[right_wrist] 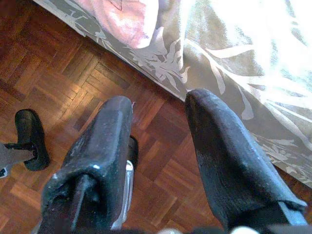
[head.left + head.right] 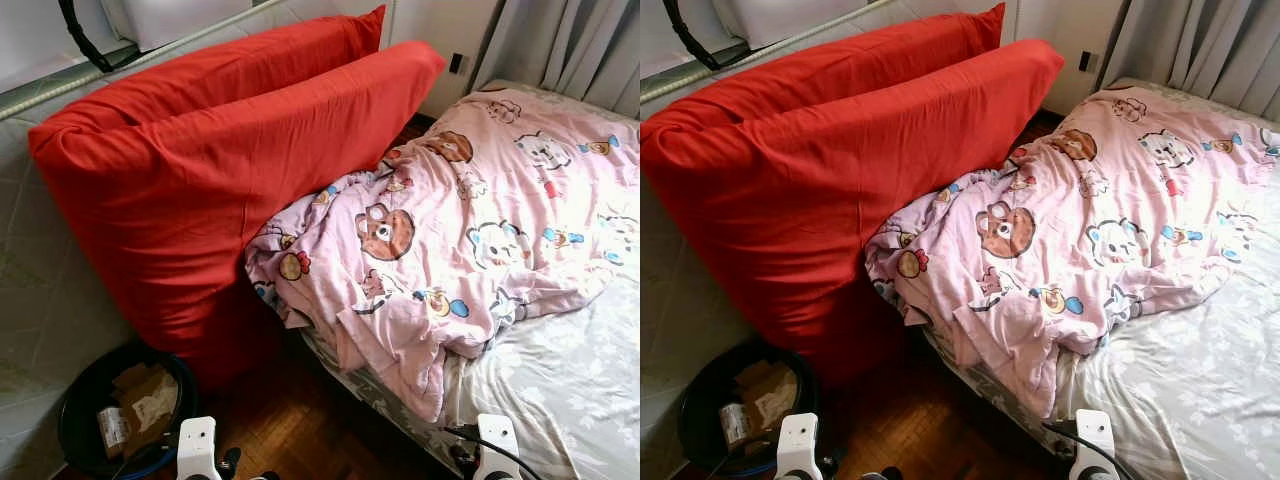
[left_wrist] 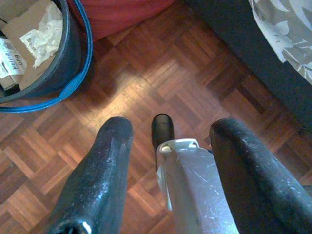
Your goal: Clean up the room
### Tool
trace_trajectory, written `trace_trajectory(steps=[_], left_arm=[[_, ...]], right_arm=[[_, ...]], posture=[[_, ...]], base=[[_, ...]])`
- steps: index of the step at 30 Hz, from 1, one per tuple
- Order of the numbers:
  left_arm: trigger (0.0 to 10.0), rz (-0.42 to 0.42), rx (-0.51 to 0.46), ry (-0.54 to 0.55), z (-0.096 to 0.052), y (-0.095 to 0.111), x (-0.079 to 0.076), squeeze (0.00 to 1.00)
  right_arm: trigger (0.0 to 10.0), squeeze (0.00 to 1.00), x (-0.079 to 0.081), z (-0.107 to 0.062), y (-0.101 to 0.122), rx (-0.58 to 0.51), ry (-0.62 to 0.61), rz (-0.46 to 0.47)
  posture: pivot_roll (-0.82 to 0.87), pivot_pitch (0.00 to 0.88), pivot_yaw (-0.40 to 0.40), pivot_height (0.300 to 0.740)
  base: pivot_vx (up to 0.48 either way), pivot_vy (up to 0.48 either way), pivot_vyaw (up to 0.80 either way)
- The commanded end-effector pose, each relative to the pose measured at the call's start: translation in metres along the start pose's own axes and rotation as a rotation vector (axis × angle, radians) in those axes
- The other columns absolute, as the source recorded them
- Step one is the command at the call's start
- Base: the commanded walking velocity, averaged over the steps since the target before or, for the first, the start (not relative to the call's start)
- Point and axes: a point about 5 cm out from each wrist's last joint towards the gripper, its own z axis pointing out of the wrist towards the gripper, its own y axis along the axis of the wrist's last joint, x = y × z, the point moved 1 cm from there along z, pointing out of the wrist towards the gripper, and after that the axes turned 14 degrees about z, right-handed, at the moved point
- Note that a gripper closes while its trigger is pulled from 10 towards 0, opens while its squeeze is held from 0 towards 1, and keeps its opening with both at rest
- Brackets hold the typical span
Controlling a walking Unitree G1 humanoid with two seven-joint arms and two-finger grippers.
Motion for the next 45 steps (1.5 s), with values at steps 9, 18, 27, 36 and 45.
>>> trace_trajectory(steps=[9,18,27,36,45], left_arm=[[10.0,0.097,0.105,-0.038,-0.003,-0.013,0.024,0.00],[10.0,0.087,0.078,-0.038,-0.001,-0.007,0.020,0.00],[10.0,0.056,0.053,-0.043,0.002,0.000,0.010,0.00],[10.0,-0.023,0.006,-0.036,0.004,0.008,0.001,0.00],[10.0,-0.053,-0.112,-0.009,0.006,0.028,0.004,0.00]], right_arm=[[10.0,0.00,0.004,0.000,0.006,-0.066,0.018,0.196],[10.0,0.00,0.004,0.001,0.011,-0.099,0.024,0.223],[10.0,0.00,0.004,0.002,0.026,-0.115,0.053,0.151],[10.0,0.00,0.015,0.004,0.047,-0.174,0.103,0.092],[10.0,0.00,0.046,0.005,0.063,-0.282,0.210,0.058]], posture=[[-0.08,0.059,0.071,0.740],[-0.07,0.064,0.063,0.740],[-0.07,0.063,-0.012,0.740],[-0.08,0.075,-0.002,0.740],[-0.08,0.090,0.013,0.740]], base=[[0.000,0.000,0.00],[0.000,0.000,0.00],[0.000,0.000,0.00],[0.000,0.000,0.00],[0.000,0.000,0.00]])
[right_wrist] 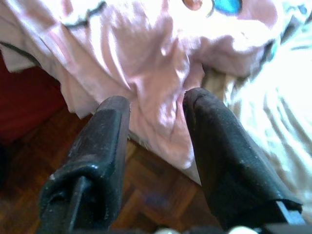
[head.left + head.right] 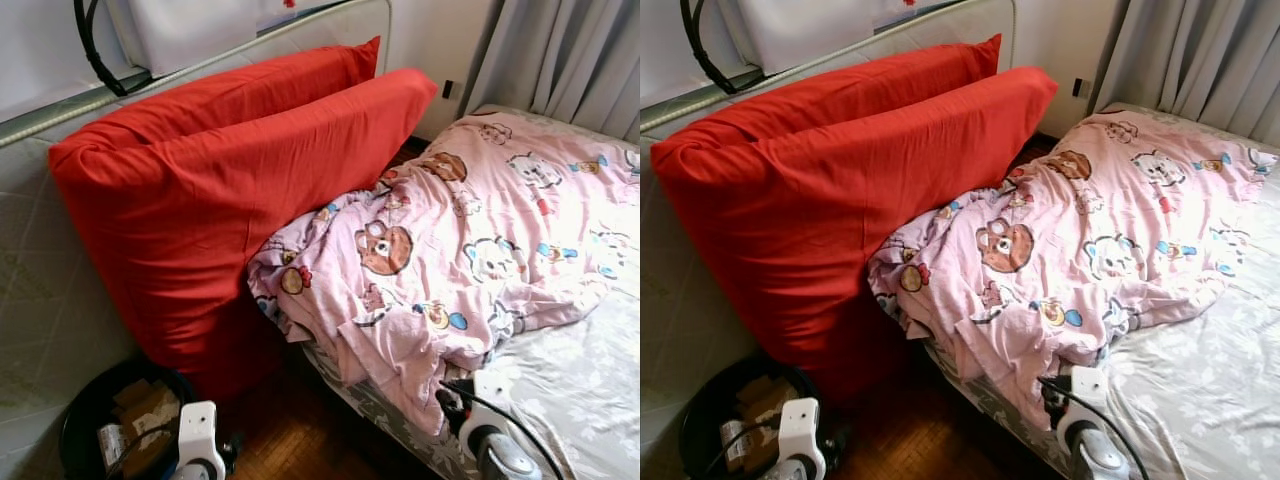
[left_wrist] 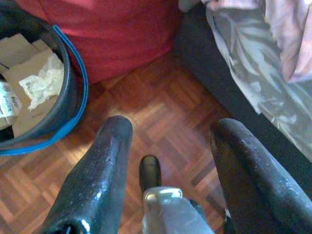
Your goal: Clean up the room
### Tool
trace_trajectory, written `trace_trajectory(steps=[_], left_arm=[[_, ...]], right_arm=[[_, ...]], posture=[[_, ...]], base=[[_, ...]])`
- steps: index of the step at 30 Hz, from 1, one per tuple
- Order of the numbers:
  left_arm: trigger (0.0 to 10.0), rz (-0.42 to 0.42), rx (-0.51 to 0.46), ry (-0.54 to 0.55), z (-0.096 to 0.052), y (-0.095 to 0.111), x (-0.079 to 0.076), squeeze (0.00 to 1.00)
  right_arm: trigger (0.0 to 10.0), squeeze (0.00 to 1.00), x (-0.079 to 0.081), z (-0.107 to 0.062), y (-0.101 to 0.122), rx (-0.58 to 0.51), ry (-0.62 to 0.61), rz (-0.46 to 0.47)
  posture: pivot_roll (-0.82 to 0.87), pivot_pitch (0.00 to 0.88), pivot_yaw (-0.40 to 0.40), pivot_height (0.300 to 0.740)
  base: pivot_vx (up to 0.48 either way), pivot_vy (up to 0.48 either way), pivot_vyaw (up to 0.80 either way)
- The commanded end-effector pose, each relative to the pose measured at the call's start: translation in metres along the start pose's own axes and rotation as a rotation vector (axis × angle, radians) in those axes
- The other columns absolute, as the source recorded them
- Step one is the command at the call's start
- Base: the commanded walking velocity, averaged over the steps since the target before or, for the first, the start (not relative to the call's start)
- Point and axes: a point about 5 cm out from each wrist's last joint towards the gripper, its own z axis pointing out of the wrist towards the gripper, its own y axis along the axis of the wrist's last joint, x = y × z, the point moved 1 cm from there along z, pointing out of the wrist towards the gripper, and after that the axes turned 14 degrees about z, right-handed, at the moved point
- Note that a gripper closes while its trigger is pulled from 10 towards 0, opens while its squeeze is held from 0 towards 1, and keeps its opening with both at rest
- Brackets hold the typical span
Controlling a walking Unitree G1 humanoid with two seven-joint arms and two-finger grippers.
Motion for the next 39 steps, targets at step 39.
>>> trace_trajectory(steps=[39], left_arm=[[10.0,0.102,-0.581,0.096,-0.017,0.090,0.014,0.00]], right_arm=[[10.0,0.00,0.029,-0.007,0.059,-0.448,0.130,-0.038]], posture=[[-0.09,0.056,0.063,0.740]], base=[[0.000,0.000,0.00]])
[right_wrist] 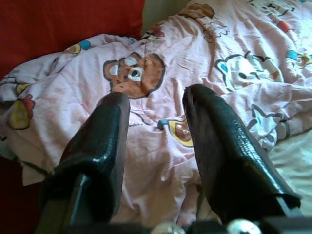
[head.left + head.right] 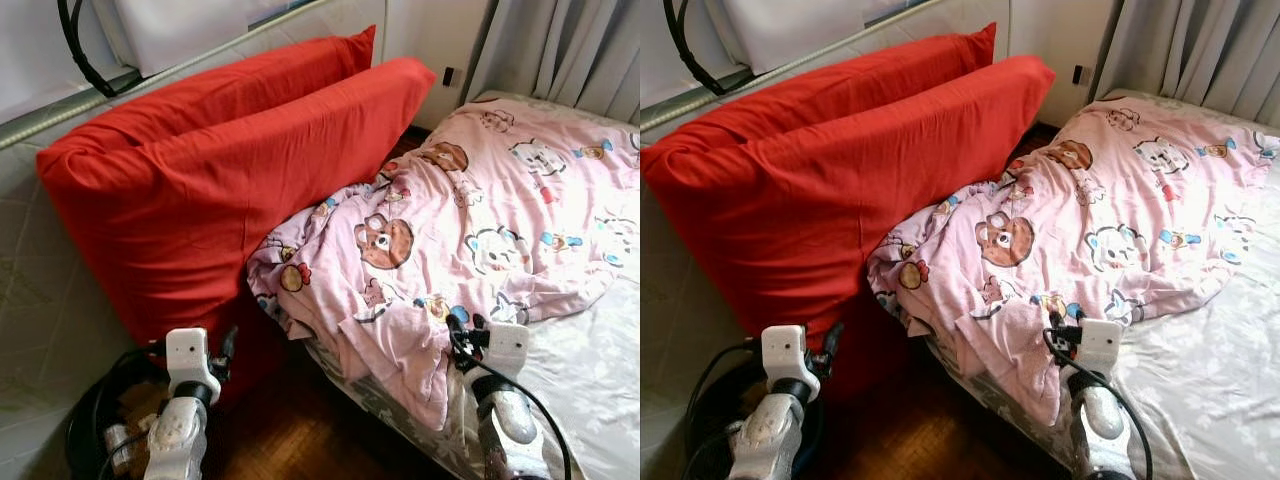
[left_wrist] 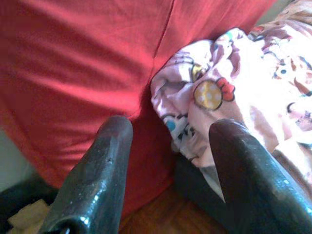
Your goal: Clean up the room
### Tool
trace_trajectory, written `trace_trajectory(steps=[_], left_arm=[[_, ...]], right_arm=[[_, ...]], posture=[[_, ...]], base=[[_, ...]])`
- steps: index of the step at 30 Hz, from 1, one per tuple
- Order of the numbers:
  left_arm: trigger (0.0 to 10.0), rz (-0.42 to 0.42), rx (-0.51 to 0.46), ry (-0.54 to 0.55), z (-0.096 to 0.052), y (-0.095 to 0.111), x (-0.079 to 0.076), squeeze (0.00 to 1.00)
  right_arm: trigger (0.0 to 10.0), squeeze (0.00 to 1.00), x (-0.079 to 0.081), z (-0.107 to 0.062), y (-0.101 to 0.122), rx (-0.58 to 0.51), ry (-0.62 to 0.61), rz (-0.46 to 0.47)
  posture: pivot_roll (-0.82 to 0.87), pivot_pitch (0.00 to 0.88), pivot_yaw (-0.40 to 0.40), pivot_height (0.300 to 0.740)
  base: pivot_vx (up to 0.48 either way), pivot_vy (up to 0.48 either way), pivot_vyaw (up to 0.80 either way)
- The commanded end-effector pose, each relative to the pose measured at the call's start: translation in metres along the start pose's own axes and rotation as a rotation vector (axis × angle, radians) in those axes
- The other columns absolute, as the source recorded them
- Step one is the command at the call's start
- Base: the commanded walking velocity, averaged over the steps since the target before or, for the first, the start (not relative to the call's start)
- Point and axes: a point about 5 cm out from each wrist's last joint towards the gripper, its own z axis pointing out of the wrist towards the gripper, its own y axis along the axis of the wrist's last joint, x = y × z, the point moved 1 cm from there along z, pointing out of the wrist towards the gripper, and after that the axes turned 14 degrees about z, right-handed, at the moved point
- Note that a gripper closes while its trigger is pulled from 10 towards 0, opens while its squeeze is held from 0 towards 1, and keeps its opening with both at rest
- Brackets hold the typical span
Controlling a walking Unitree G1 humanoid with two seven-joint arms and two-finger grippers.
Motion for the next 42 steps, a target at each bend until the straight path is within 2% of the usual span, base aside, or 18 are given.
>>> trace_trajectory(steps=[1,6,10,16,23,30,35,39,42], left_arm=[[10.0,0.008,-0.012,0.008,-0.004,0.000,0.002,0.00],[10.0,-0.005,0.007,0.010,-0.010,-0.005,0.002,0.00],[10.0,-0.010,0.010,0.010,-0.009,-0.003,0.002,0.00],[10.0,-0.009,0.008,0.011,-0.004,0.002,0.005,0.00],[10.0,-0.020,0.029,0.033,-0.007,-0.001,0.009,0.00],[10.0,-0.024,0.013,0.038,-0.003,0.005,0.011,0.00],[10.0,-0.028,0.003,0.039,-0.001,0.008,0.010,0.00],[10.0,-0.030,-0.003,0.039,0.000,0.011,0.010,0.00],[10.0,-0.030,-0.002,0.040,-0.001,0.010,0.011,0.00]], right_arm=[[10.0,0.00,0.003,-0.005,-0.004,-0.006,0.013,0.009],[10.0,0.00,0.003,-0.011,-0.011,0.021,0.015,0.004],[10.0,0.00,0.002,-0.012,-0.012,0.030,0.003,0.009],[10.0,0.00,0.003,-0.007,-0.007,0.026,-0.004,0.011],[10.0,0.00,0.002,-0.006,-0.008,0.042,-0.012,0.010],[10.0,0.00,0.004,-0.004,-0.005,0.033,-0.005,-0.001],[10.0,0.00,0.004,-0.002,-0.009,0.081,-0.019,-0.026],[10.0,0.00,0.004,-0.002,-0.009,0.075,-0.013,-0.022],[10.0,0.00,0.005,-0.002,-0.008,0.065,-0.006,-0.017]], posture=[[-0.09,0.054,0.062,0.740],[-0.09,0.052,0.059,0.740],[-0.09,0.051,0.059,0.740],[-0.08,0.084,0.058,0.740],[-0.07,0.107,0.058,0.740],[-0.07,0.116,0.058,0.740],[-0.07,0.118,0.056,0.740],[-0.07,0.117,0.055,0.715],[-0.07,0.117,0.055,0.715]], base=[[0.000,0.000,0.00],[0.000,0.000,0.00],[0.000,0.000,0.00],[0.000,0.000,0.00],[0.000,0.000,0.00],[0.000,0.000,0.00],[0.000,0.000,0.00],[0.000,0.000,0.00],[0.000,0.000,0.00]])
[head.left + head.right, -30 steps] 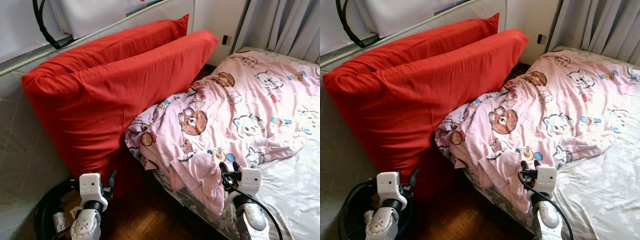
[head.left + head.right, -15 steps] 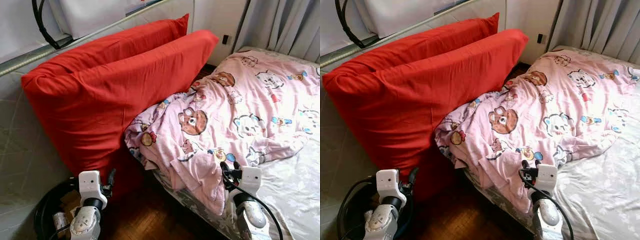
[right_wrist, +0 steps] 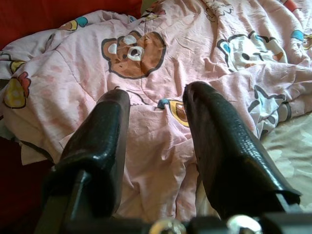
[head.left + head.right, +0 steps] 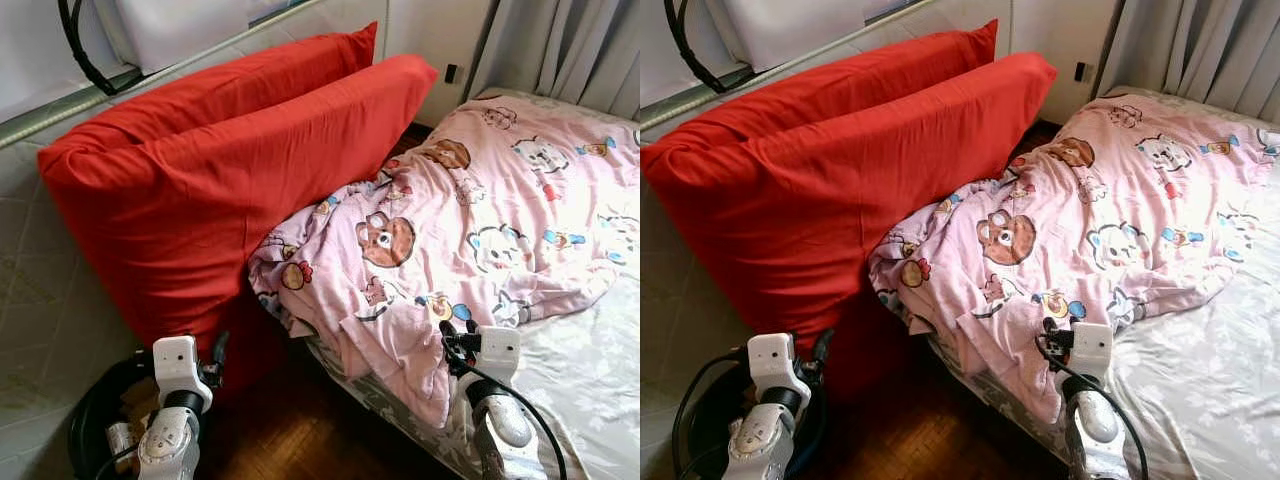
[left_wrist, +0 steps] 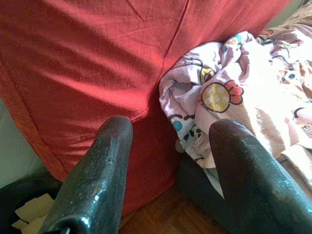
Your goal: Clean up the room
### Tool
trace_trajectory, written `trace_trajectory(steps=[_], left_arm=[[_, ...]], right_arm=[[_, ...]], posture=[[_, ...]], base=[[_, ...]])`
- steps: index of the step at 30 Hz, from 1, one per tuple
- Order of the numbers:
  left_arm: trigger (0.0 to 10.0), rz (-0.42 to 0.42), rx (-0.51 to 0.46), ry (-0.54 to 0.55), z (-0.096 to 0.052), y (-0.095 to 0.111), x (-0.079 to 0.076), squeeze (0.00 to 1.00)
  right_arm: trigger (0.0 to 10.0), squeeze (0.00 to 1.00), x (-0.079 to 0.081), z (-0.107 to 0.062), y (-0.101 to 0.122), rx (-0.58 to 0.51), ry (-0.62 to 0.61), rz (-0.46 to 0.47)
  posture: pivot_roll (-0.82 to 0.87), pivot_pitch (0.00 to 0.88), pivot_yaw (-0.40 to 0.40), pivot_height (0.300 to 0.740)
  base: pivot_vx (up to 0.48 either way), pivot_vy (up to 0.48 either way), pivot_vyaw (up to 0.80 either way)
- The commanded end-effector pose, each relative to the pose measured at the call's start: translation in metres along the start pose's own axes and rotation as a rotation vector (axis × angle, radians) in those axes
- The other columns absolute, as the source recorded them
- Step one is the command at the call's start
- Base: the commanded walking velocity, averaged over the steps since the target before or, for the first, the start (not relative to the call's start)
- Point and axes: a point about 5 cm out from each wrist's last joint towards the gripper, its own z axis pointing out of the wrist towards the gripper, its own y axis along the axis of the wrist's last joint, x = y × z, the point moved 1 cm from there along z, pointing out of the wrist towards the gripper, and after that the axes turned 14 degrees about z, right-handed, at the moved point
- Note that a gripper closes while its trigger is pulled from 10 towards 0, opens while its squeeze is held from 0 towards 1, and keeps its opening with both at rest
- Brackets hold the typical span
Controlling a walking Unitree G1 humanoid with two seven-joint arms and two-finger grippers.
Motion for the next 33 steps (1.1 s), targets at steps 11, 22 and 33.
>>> trace_trajectory(steps=[11,22,33], left_arm=[[10.0,0.000,0.004,0.004,-0.0004,0.0013,0.0029,0.00],[10.0,-0.002,0.002,0.007,0.0001,0.0024,0.0037,0.00],[10.0,-0.008,0.001,0.003,0.0002,0.0035,0.0024,0.00]], right_arm=[[10.0,0.00,0.0038,0.0008,-0.0060,0.040,0.000,-0.010],[10.0,0.00,0.0049,0.0019,-0.0036,0.023,0.005,-0.009],[10.0,0.00,0.0066,0.0039,-0.0036,0.029,0.011,-0.005]], posture=[[-0.07,0.116,0.055,0.700],[-0.06,0.115,0.057,0.695],[-0.06,0.117,0.056,0.670]], base=[[0.000,0.000,0.00],[0.000,0.000,0.00],[0.000,0.000,0.00]])
